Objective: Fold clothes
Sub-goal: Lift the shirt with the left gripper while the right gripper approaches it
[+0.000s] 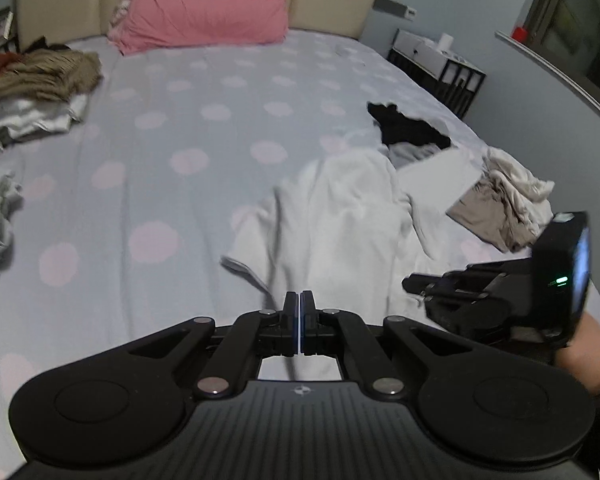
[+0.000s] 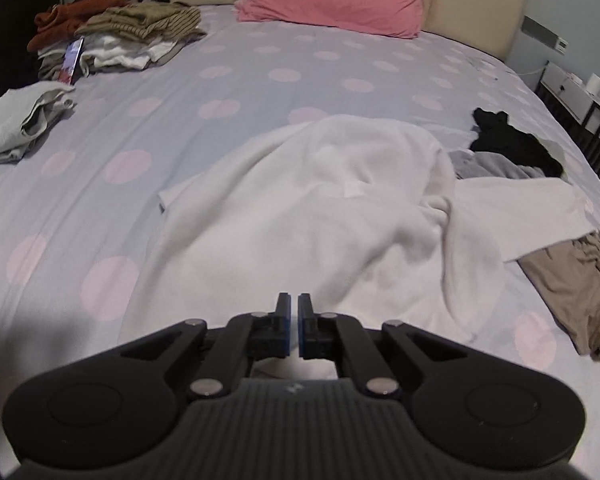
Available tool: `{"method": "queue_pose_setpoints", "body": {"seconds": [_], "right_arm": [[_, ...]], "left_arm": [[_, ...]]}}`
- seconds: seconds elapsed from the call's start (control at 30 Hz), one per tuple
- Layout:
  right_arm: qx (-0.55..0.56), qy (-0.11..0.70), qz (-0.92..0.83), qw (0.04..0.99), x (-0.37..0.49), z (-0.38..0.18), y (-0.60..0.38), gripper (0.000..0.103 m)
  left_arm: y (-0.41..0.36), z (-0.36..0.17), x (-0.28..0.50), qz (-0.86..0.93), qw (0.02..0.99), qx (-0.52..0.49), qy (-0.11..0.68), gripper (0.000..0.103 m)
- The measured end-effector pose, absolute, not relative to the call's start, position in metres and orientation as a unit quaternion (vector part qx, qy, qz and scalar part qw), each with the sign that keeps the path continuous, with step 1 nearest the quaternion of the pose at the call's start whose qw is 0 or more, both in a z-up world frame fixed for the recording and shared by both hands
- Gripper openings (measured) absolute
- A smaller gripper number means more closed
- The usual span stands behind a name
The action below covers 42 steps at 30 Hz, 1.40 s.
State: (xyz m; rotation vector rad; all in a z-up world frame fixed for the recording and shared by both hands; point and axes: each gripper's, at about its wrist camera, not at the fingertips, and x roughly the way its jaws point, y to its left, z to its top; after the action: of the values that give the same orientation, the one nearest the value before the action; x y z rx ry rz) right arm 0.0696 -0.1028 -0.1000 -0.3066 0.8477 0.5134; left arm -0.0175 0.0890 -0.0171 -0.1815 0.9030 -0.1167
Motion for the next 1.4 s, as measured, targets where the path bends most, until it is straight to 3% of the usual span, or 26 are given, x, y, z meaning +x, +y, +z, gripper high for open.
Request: {"method": "queue_pose_setpoints", "body": {"seconds": [0.2, 0.3, 0.47, 0.53, 1.03, 1.3, 1.33, 1.4], "right_arm": [[-0.102, 0.412, 0.241, 0.873, 0.063, -0.099, -0.131, 0.004], [-0.094, 0.412, 0.243, 0.873, 0.065, -0.098, -0.134, 0.004], [-0.093, 0.408, 0.239, 0.876, 0.066, -0.097, -0.137, 0.004], [-0.091, 0.403, 0.236, 0.879, 0.063, -0.095, -0.139, 0.004], [-0.044, 0.408, 0.220, 0.885, 0.066, -0.100, -0.156, 0.010], [0.015, 0.417, 0.207, 0.885, 0.074, -0.103, -0.170, 0.010], [0.017, 0.417, 0.207, 0.885, 0.075, -0.104, -0.171, 0.011], [0.023, 0.418, 0.207, 0.884, 0.076, -0.104, -0.172, 0.011]], "left_arm": [[0.063, -0.038, -0.015, -0.075, 0.885, -0.074, 0.454, 0.000], [0.052, -0.047, -0.014, -0.079, 0.881, -0.061, 0.462, 0.006], [0.038, -0.068, -0.012, -0.059, 0.877, -0.015, 0.476, 0.038], [0.037, -0.077, -0.013, -0.062, 0.873, -0.017, 0.484, 0.042], [-0.004, -0.132, 0.002, -0.094, 0.852, 0.037, 0.515, 0.048], [-0.035, -0.158, 0.008, -0.091, 0.866, 0.105, 0.480, 0.048], [-0.035, -0.161, 0.009, -0.092, 0.868, 0.111, 0.475, 0.047], [-0.034, -0.166, 0.010, -0.096, 0.871, 0.120, 0.467, 0.034]]}}
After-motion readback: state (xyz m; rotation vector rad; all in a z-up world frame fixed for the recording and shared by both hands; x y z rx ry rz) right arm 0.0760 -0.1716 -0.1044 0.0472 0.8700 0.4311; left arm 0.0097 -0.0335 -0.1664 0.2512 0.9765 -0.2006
